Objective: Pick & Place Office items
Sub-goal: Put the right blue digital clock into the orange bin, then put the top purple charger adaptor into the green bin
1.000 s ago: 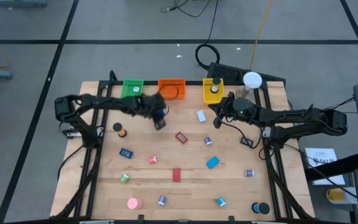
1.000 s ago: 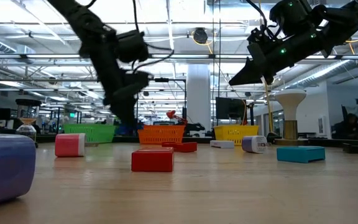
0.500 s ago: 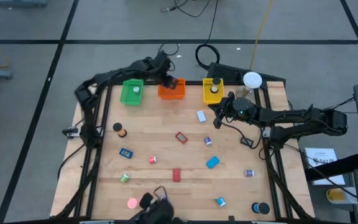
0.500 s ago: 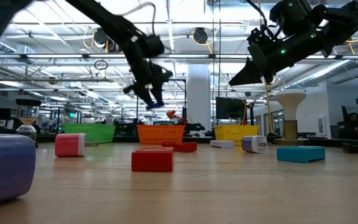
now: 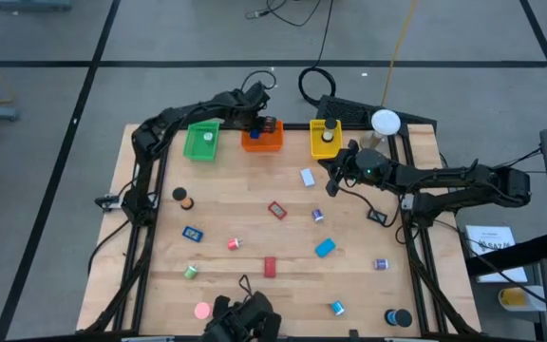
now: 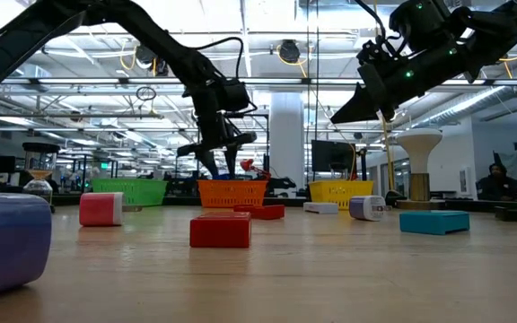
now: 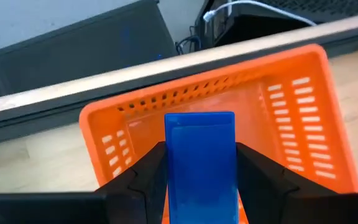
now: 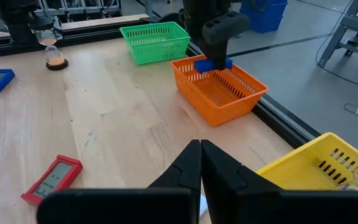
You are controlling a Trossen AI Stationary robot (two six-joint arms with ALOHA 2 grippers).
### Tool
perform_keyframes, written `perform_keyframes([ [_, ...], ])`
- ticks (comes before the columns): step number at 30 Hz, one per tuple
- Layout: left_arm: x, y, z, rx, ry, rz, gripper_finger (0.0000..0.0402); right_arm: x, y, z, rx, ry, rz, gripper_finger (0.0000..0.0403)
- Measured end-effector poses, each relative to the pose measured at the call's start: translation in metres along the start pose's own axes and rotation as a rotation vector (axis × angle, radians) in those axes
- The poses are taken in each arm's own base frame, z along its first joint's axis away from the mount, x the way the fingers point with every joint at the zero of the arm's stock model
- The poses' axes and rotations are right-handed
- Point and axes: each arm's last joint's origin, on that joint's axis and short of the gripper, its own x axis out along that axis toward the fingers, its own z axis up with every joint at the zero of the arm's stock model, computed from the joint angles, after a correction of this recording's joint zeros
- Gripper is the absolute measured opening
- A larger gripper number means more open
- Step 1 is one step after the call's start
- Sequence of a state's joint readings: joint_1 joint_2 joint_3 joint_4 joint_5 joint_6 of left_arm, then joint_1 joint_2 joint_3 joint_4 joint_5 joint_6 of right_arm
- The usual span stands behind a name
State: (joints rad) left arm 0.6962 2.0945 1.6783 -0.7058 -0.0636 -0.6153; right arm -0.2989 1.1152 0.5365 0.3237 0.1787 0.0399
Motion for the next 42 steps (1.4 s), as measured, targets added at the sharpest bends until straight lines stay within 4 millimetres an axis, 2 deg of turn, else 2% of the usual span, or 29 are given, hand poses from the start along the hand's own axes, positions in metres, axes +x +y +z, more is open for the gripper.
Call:
perform_keyframes([
  [5,0.005,0.000,0.000,-0.023,-0.010,0.009,0.0159,0.000,0.000,0.000,0.000,0.000,0.000,0.0001],
  [12,0.033,0.006,-0.006,-0.056,0.048,0.053,0.0159,0.000,0.000,0.000,0.000,0.001,0.000,0.0001],
  [18,0.038,0.006,-0.008,-0.064,0.058,0.059,0.0168,0.000,0.000,0.000,-0.001,0.001,0.000,0.0002],
  [26,0.038,0.007,-0.008,-0.070,0.046,0.082,0.0173,0.000,0.000,0.000,-0.002,0.001,0.000,0.0002],
  [31,0.037,0.008,-0.007,-0.063,0.044,0.081,0.0197,0.000,0.000,0.000,-0.003,0.001,0.000,0.0001],
  [39,0.020,0.007,-0.002,-0.011,0.025,0.051,0.0248,0.000,0.000,0.000,-0.004,0.003,0.000,0.0002],
  [42,0.004,0.005,0.002,0.025,0.006,0.016,0.0253,0.000,0.000,0.000,-0.004,0.005,0.000,0.0001],
])
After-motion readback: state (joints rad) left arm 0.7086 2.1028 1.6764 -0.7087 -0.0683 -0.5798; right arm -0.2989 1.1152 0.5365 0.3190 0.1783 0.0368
